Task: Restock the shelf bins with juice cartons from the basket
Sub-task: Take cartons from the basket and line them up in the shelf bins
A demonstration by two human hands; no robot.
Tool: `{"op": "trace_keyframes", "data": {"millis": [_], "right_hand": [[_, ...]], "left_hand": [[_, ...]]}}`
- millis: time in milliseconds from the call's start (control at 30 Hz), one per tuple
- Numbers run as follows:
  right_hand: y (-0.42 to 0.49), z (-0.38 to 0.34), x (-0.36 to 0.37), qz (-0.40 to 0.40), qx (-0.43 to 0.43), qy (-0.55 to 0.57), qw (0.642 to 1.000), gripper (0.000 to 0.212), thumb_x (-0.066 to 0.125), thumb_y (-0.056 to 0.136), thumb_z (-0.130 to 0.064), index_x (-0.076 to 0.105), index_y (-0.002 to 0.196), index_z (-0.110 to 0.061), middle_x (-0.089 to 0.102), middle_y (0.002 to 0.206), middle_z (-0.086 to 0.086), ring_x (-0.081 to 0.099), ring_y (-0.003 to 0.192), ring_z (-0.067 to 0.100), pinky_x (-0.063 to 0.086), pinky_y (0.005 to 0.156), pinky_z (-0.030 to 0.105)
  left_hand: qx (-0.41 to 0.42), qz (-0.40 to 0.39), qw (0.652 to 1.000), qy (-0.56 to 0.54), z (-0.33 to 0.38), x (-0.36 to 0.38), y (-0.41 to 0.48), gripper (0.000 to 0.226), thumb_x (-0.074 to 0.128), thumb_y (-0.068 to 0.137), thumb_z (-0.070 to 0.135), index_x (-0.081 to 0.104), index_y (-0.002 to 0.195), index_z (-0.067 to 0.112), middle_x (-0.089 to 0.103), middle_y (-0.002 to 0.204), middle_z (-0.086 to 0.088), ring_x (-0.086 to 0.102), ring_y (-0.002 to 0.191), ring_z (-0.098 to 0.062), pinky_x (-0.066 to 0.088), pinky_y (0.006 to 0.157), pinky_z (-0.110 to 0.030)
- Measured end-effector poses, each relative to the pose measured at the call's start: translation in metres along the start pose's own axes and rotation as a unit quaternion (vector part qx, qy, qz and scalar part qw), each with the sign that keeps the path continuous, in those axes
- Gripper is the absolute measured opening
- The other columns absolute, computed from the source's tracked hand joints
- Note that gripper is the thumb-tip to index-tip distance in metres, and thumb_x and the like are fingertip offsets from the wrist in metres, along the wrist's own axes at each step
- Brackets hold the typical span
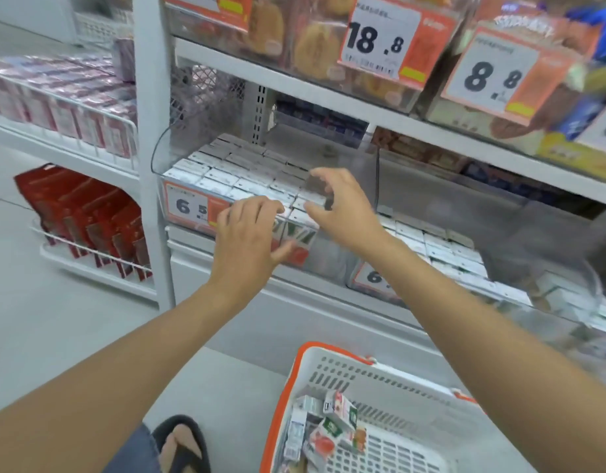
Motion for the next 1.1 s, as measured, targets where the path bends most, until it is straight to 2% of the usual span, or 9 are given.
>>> {"op": "trace_keyframes", "data": {"millis": [100,333,467,567,700,800,900,1033,1100], "right_hand": [[-0.055,0.003,-0.007,0.076,-0.044,0.047,0.995,0.029,0.065,0.084,-0.013,0.062,0.112,-0.016,0.056,0.097,-0.004,0.052,0.071,0.004,0.043,0.073,0.016],[-0.224,0.117,0.058,-0.145,0.178,0.077,0.970,0.018,0.064,0.085,-0.010,0.067,0.101,-0.017,0.063,0.094,-0.003,0.057,0.076,0.017,0.043,0.073,0.025],[-0.312,0.183,0.117,-0.295,0.361,0.101,0.879,0.020,0.069,0.088,-0.026,0.062,0.100,-0.011,0.059,0.089,0.002,0.054,0.077,0.015,0.038,0.074,0.024],[-0.342,0.195,0.158,-0.250,0.519,0.241,0.781,0.025,0.069,0.089,-0.026,0.049,0.082,-0.014,0.044,0.077,0.004,0.063,0.076,0.023,0.049,0.076,0.031],[-0.350,0.181,0.201,-0.207,0.588,0.373,0.687,0.049,0.070,0.087,-0.036,0.056,0.121,-0.004,0.059,0.128,0.017,0.063,0.090,0.015,0.047,0.089,0.035],[-0.348,0.177,0.212,-0.159,0.605,0.401,0.669,0.067,0.077,0.082,-0.022,0.045,0.134,0.007,0.067,0.112,0.016,0.064,0.075,0.010,0.040,0.106,0.040],[-0.348,0.182,0.199,-0.178,0.548,0.432,0.694,0.044,0.080,0.077,-0.013,0.060,0.116,-0.011,0.071,0.085,0.000,0.065,0.063,0.004,0.052,0.084,0.026],[-0.346,0.194,0.166,-0.256,0.406,0.509,0.715,0.032,0.071,0.084,-0.017,0.069,0.110,-0.035,0.072,0.110,-0.010,0.066,0.105,0.009,0.052,0.092,0.025],[-0.338,0.216,0.165,-0.203,0.440,0.459,0.745,0.029,0.068,0.087,-0.018,0.066,0.113,-0.032,0.068,0.114,-0.009,0.063,0.106,0.012,0.047,0.095,0.030]], "left_hand": [[-0.048,-0.079,0.992,-0.086,0.023,0.000,-0.024,0.036,0.075,0.079,0.036,0.056,0.101,0.015,0.053,0.096,-0.001,0.050,0.090,-0.022,0.042,0.076,-0.038],[-0.122,-0.379,0.897,-0.189,0.076,0.060,-0.147,0.034,0.073,0.083,0.033,0.056,0.106,0.016,0.056,0.100,-0.001,0.053,0.079,-0.019,0.046,0.078,-0.034],[-0.191,-0.396,0.874,-0.205,0.080,0.083,-0.200,0.029,0.071,0.086,0.027,0.057,0.109,0.014,0.057,0.104,-0.002,0.054,0.078,-0.019,0.048,0.082,-0.036],[-0.224,-0.416,0.857,-0.207,0.080,0.094,-0.227,0.023,0.068,0.088,0.023,0.057,0.107,0.017,0.056,0.104,0.000,0.060,0.080,-0.020,0.050,0.080,-0.033],[-0.261,-0.427,0.836,-0.224,0.082,0.107,-0.242,0.021,0.066,0.089,0.019,0.057,0.108,0.017,0.056,0.103,-0.001,0.063,0.082,-0.021,0.053,0.082,-0.036],[-0.298,-0.437,0.821,-0.216,0.079,0.117,-0.248,0.019,0.063,0.092,0.019,0.057,0.110,0.017,0.057,0.109,-0.003,0.062,0.086,-0.018,0.050,0.077,-0.028],[-0.356,-0.445,0.792,-0.221,0.082,0.131,-0.255,0.031,0.061,0.093,0.025,0.054,0.122,0.015,0.056,0.121,-0.002,0.060,0.089,-0.012,0.045,0.068,-0.016],[-0.498,-0.526,0.609,-0.324,0.095,0.153,-0.269,0.042,0.070,0.086,0.037,0.055,0.121,0.019,0.063,0.120,0.006,0.066,0.099,-0.014,0.054,0.084,-0.027],[-0.533,-0.514,0.556,-0.377,0.096,0.160,-0.276,0.029,0.072,0.086,0.025,0.061,0.113,0.021,0.073,0.108,0.002,0.072,0.087,-0.012,0.059,0.072,-0.030]]}}
Point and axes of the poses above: each hand's wrist, its own y-axis towards the middle knuckle, its own x-axis out of the palm, z = x × y, the point moved 2 cm from there along y, towards the middle knuckle
